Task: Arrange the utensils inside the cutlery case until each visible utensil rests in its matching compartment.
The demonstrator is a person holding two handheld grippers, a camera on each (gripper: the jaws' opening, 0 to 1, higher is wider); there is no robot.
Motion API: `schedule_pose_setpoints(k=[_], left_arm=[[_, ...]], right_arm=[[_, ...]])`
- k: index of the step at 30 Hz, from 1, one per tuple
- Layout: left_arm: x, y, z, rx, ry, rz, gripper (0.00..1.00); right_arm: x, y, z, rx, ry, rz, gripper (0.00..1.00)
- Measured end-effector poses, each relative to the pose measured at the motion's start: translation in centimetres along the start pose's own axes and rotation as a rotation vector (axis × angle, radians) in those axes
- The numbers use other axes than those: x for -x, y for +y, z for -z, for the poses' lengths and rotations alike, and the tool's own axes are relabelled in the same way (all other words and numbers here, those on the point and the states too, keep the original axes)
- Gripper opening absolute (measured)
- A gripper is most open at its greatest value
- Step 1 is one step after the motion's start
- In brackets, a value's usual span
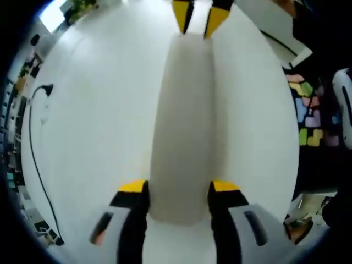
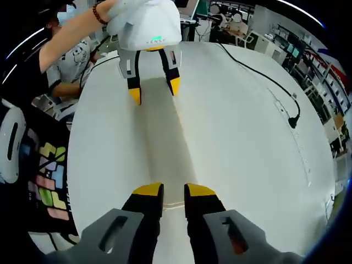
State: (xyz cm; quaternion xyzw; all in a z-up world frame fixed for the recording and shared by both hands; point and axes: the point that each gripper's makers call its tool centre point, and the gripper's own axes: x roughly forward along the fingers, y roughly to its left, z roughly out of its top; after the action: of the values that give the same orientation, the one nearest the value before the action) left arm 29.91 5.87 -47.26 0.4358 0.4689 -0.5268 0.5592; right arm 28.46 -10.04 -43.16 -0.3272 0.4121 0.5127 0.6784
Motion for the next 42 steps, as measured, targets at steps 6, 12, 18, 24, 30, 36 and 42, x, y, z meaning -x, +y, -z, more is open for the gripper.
schedule_pose_setpoints(k=[6,12,18,24,30,36,42], left_arm=[[0.0,-0.1,-0.1,0.006,-0.002,-0.002,0.45],[0.1,-0.2,-0.1,0.021,-0.029,-0.006,0.45],[0.1,-0.2,-0.3,0.037,-0.07,-0.009,0.46],[0.1,-0.3,-0.5,0.043,-0.087,-0.011,0.46],[0.1,-0.3,-0.5,0.045,-0.084,-0.012,0.46],[0.0,-0.3,-0.5,0.046,-0.091,-0.012,0.46],[-0.1,-0.3,-0.5,0.045,-0.088,-0.011,0.46]], right_arm=[[-0.3,0.1,1.0,-0.014,0.072,-0.035,0.15],[-0.5,-0.2,1.2,0.038,0.105,-0.034,0.11],[-0.5,-0.2,1.3,0.009,0.157,-0.039,0.11],[-0.5,-0.4,1.4,-0.02,0.228,-0.05,0.1],[-0.7,-0.6,1.3,-0.013,0.315,-0.047,0.1],[-0.7,-0.7,1.4,0.029,0.341,-0.068,0.11],[-0.9,-0.8,1.4,0.037,0.361,-0.081,0.11]])
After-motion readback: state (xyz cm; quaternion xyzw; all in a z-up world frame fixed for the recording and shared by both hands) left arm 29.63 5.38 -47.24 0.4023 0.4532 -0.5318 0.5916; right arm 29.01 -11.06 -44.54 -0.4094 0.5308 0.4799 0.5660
